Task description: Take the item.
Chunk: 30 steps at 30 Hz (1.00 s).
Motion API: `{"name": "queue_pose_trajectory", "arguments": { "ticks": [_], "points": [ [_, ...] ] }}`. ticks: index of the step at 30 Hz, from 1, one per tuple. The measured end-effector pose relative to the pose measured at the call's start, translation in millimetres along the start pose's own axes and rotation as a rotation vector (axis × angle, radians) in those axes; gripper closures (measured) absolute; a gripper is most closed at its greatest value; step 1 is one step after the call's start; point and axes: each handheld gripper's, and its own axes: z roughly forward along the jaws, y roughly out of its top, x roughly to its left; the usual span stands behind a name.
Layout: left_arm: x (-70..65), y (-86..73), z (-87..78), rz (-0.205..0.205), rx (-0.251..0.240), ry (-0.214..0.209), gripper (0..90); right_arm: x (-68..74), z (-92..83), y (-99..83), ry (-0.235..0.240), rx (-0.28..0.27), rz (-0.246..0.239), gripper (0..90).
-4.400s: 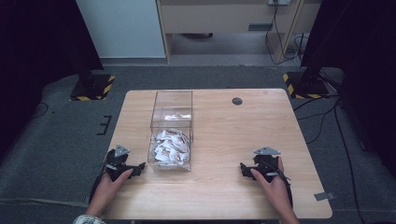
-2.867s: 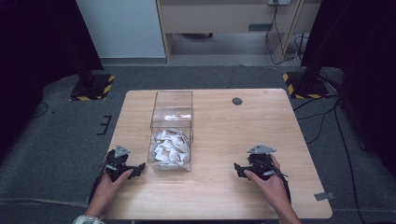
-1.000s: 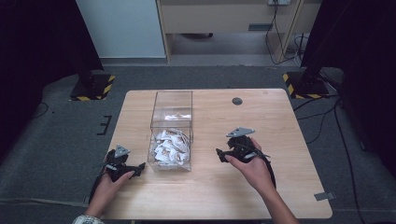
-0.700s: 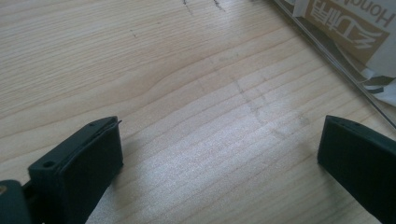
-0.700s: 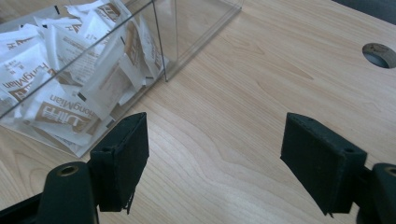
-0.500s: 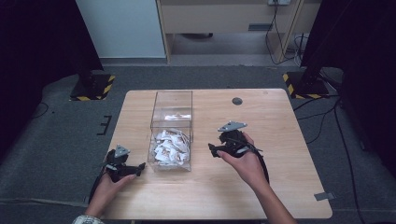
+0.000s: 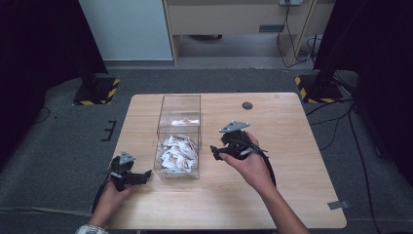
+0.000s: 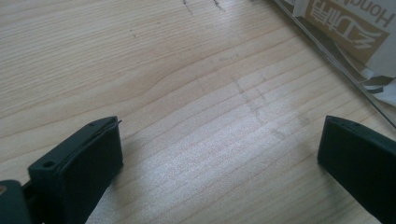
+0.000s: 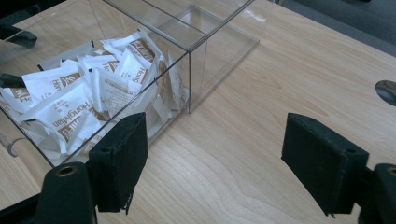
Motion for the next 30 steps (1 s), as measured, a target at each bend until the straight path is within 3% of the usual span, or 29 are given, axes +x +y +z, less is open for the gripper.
{"name": "queue_pose_trajectory", "arguments": {
  "ticks": [9, 22, 30],
  "points": [
    [0.0, 0.0, 0.0, 0.000, 0.000, 0.000, 0.0, 0.3, -2.8, 11.6, 0.005, -0.006, 0.001, 22.2],
    [0.0, 0.0, 0.0, -0.001, 0.000, 0.000, 0.0, 9.6, 3.3, 37.1, 0.014, -0.003, -0.036, 21.3],
    [0.0, 0.0, 0.0, 0.000, -0.001, 0.000, 0.0, 20.2, 6.4, 48.1, 0.026, -0.018, -0.064, 27.2]
  ]
}}
